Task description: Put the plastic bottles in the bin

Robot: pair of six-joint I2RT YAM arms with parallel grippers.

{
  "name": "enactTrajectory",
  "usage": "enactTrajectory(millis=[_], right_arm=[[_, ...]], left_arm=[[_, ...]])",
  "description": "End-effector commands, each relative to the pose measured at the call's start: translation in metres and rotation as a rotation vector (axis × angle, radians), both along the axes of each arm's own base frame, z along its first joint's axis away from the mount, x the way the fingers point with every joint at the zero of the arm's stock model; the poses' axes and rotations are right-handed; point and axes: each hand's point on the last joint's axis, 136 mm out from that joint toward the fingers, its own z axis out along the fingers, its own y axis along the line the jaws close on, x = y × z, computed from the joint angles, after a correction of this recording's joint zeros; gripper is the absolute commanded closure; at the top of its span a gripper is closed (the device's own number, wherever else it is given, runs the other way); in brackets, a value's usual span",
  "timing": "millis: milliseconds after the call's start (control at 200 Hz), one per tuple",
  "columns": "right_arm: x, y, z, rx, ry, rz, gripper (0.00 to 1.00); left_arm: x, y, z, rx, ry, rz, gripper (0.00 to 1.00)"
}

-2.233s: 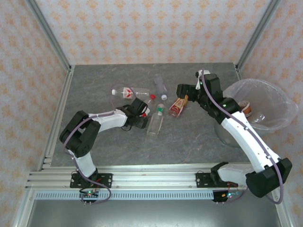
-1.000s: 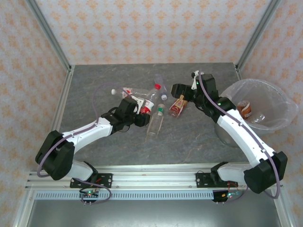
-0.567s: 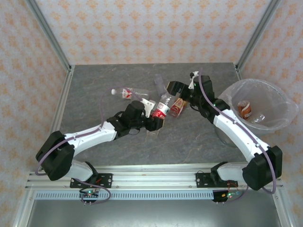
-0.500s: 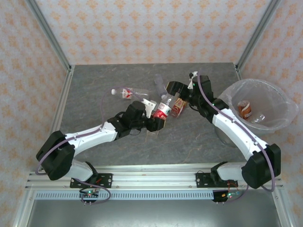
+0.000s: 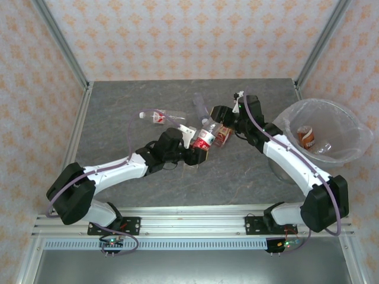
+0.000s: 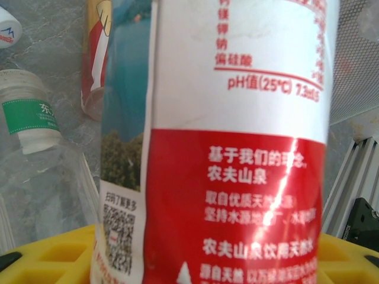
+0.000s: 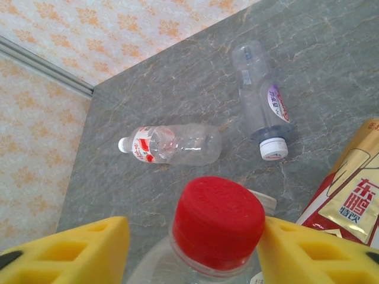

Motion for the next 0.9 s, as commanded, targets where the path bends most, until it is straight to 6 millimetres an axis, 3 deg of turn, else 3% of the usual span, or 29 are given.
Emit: enactTrajectory(millis=[0, 300, 711, 896], right_arm=[[0.0072, 0.0040, 0.0092, 0.028, -0.022, -0.006, 0.45], [0.0112, 0.0043, 0.0082, 0.038, -0.014, -0.019, 0.58], [0.0115, 0.0022, 0.0094, 0.026, -0.027, -0.023, 1.00], [0.0104, 0.0024, 0.0083, 0.022, -0.034, -0.017, 1.00]], left_arm=[[-0.0035, -0.0022, 0.0005, -0.008, -0.019, -0.022, 0.47], [-0.0052, -0.0026, 0.0024, -0.019, -0.028, -0.027, 0.47], [-0.0044, -0.0027, 0.0017, -0.018, -0.025, -0.023, 0.46], [-0.0043, -0.0035, 0.0034, -0.021, -0.024, -0.026, 0.43]])
